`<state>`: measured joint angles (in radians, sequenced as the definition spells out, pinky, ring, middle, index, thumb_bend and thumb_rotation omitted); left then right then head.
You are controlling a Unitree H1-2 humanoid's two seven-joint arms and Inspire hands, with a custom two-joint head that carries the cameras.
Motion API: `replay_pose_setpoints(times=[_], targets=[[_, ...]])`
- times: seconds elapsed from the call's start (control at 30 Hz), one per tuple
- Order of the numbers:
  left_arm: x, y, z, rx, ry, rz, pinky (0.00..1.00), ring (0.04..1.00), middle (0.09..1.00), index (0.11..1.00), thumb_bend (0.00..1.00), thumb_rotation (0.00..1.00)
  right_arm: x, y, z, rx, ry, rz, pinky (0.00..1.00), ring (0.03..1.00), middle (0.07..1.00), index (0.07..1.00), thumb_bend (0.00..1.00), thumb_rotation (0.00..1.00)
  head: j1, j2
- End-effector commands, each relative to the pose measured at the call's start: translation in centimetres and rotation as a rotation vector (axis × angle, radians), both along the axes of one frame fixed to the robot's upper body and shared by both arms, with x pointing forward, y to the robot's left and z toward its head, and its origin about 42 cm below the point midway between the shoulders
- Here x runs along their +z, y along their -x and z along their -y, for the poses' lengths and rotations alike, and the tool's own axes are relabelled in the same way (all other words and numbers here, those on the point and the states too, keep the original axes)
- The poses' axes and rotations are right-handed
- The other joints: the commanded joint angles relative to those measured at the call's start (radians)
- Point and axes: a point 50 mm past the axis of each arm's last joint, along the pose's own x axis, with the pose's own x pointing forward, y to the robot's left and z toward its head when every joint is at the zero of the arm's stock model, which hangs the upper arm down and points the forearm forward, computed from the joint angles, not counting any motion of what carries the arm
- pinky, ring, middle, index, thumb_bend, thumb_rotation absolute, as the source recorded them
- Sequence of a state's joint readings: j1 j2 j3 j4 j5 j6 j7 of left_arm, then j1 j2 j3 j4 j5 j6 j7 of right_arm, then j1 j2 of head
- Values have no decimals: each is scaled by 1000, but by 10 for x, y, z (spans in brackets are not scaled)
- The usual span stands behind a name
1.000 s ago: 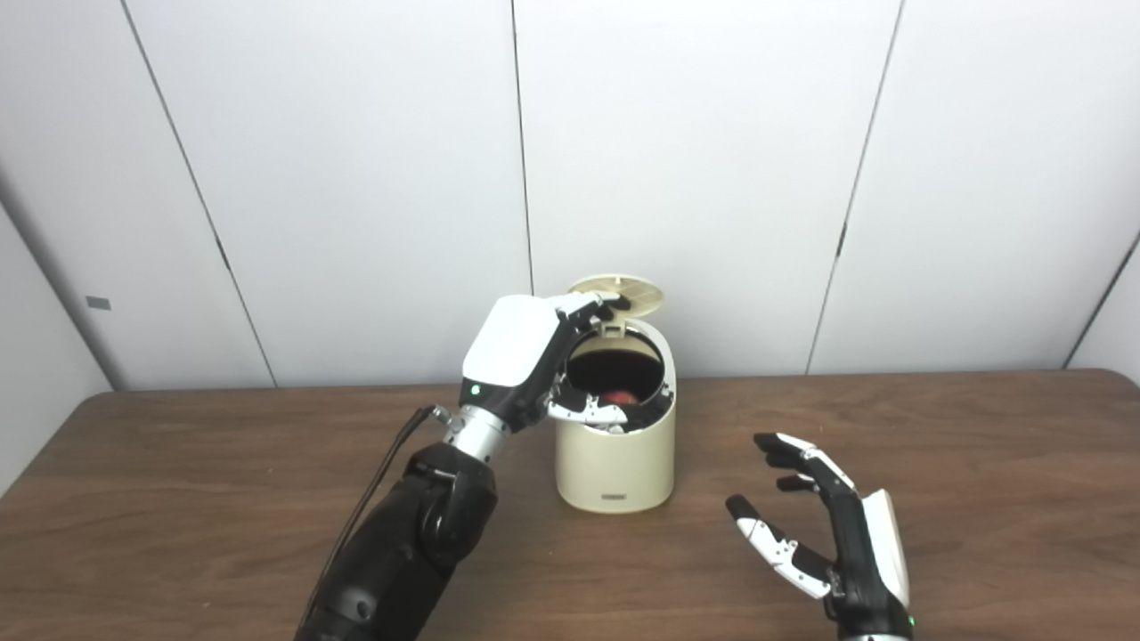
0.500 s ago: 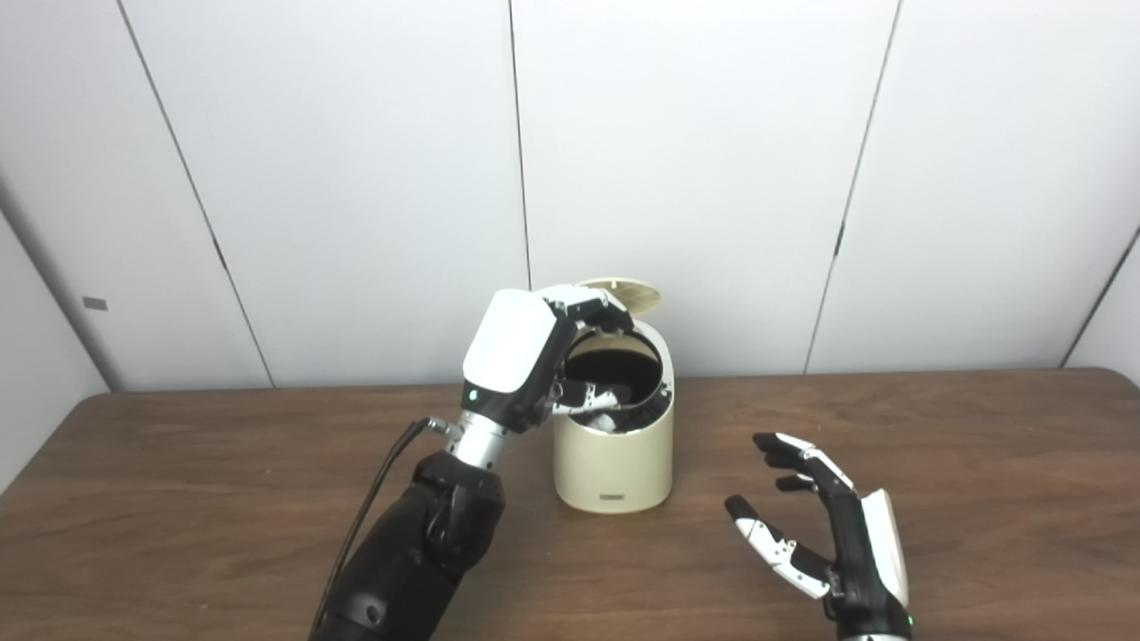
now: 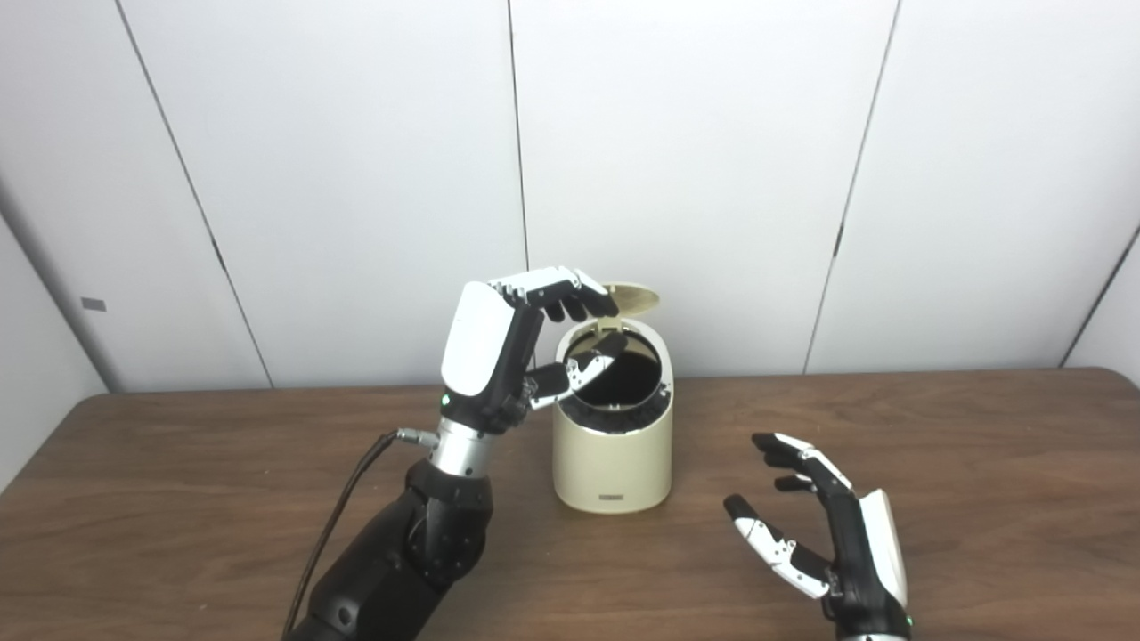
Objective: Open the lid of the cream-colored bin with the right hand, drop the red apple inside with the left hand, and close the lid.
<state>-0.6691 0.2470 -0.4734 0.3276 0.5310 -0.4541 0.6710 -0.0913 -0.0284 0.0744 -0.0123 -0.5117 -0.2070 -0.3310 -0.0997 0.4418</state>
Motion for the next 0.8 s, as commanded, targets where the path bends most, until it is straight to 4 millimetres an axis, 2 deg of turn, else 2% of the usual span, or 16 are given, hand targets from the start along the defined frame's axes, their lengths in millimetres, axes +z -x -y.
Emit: replay_pose_setpoints(times=[0.0, 0.13, 0.2, 0.3, 0.33, 0.37, 0.4, 0.47, 0.53, 0.63, 0.7, 0.77], targets=[[20, 1, -9, -14, 57, 56, 364, 434, 480, 498, 506, 0, -2, 7, -4, 6, -14, 15, 619, 724, 747, 721, 322, 408, 0, 3], [14, 19, -27, -43, 129, 2, 353, 432, 476, 510, 504, 0, 8, 7, -3, 4, -17, 72, 623, 720, 738, 712, 309, 399, -7, 8], [4, 30, -40, -58, 148, -59, 365, 446, 509, 497, 488, 62, 13, 8, -1, 18, -16, 71, 653, 749, 766, 741, 320, 435, -6, 10], [-13, 44, -61, -58, 179, -147, 412, 499, 553, 495, 481, 88, 20, 7, 4, 42, 13, 63, 731, 817, 835, 820, 346, 512, -3, 12], [-18, 47, -67, -58, 188, -174, 433, 519, 571, 553, 409, 346, 22, 6, 7, 44, 30, 64, 760, 842, 857, 843, 364, 570, -5, 12], [-23, 51, -72, -57, 198, -198, 458, 541, 590, 599, 362, 552, 23, 5, 9, 46, 45, 65, 793, 868, 881, 867, 397, 636, -6, 13], [-29, 55, -76, -56, 208, -221, 472, 553, 600, 619, 345, 631, 25, 3, 12, 47, 69, 72, 821, 887, 900, 884, 431, 680, -8, 13], [-38, 63, -82, -53, 223, -257, 503, 585, 626, 651, 310, 708, 33, -2, 17, 51, 133, 109, 861, 921, 943, 927, 483, 769, -10, 13], [-46, 70, -86, -51, 233, -284, 522, 604, 642, 667, 296, 728, 47, -7, 19, 55, 190, 150, 884, 943, 957, 945, 509, 807, -9, 11], [-59, 77, -90, -57, 234, -339, 536, 631, 668, 691, 312, 756, 82, -14, 15, 59, 281, 197, 900, 967, 970, 964, 554, 874, -12, 8], [-67, 80, -91, -71, 246, -382, 541, 645, 685, 706, 340, 785, 103, -18, 11, 70, 325, 207, 920, 988, 989, 982, 569, 885, -14, 6], [-75, 83, -90, -93, 273, -430, 580, 687, 731, 745, 385, 818, 123, -24, 6, 88, 377, 213, 939, 998, 998, 996, 604, 916, -13, 4]])
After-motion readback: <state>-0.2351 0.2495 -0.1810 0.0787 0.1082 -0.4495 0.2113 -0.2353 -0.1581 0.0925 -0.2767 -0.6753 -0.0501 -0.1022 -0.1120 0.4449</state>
